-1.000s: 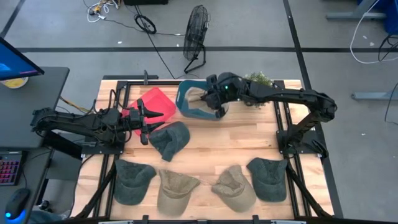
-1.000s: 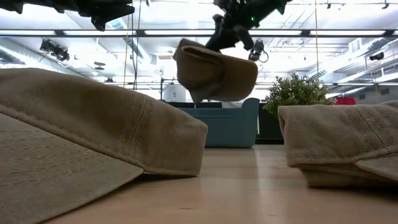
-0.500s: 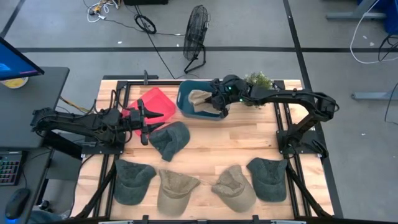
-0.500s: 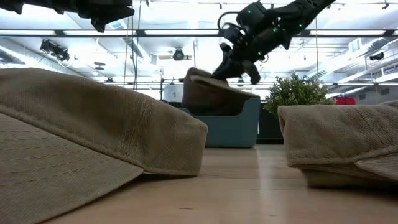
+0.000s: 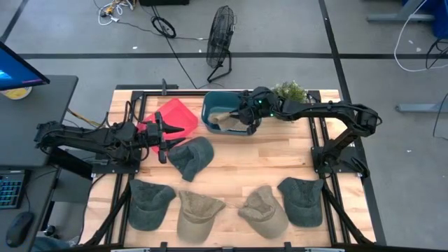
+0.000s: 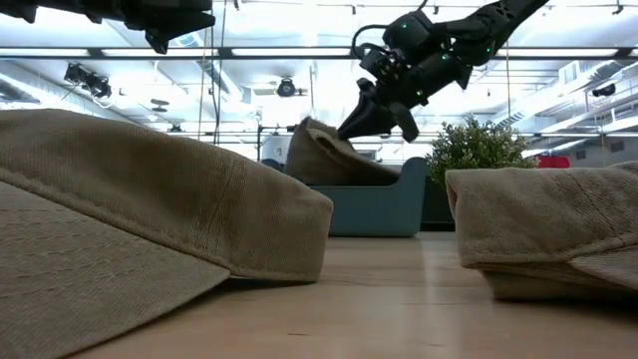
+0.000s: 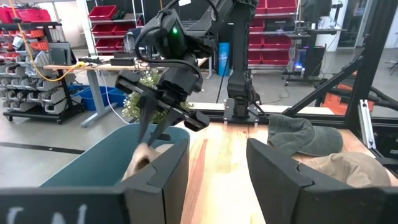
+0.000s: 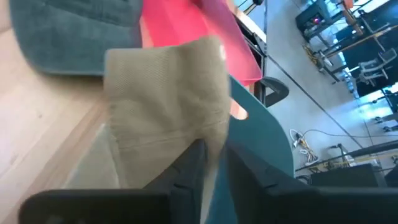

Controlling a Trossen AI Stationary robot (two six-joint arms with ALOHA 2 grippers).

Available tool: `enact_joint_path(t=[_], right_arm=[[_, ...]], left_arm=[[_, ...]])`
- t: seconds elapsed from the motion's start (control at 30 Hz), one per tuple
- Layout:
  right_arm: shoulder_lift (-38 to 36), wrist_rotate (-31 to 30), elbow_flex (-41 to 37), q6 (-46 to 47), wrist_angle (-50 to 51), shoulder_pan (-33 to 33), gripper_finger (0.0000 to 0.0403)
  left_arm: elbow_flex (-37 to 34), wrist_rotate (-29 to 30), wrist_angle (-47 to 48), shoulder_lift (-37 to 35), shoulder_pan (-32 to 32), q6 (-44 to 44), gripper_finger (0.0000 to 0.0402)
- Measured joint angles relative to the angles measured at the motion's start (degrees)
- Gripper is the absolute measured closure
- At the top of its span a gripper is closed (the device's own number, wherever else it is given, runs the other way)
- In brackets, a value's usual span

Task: Pick & Place hat
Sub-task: Put the top right brown cap into the blue bin, then put the right brown cap into the blue bin

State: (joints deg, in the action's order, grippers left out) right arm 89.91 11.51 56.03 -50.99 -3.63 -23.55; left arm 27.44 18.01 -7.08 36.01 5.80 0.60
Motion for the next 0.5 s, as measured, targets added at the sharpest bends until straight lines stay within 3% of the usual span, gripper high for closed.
enact_joint_path(t=[0.27, 0.5], right_arm=[[0.0, -0.37, 0.17, 6.54, -0.1, 1.45, 0.0257], [-3.93, -0.05, 4.35, 14.12, 13.88, 13.28, 0.0239]], left_arm=[[0.0, -0.01, 0.07, 0.0, 0.0, -1.76, 0.0236], [0.0, -0.01, 0.18, 0.0, 0.0, -1.92, 0.0236]])
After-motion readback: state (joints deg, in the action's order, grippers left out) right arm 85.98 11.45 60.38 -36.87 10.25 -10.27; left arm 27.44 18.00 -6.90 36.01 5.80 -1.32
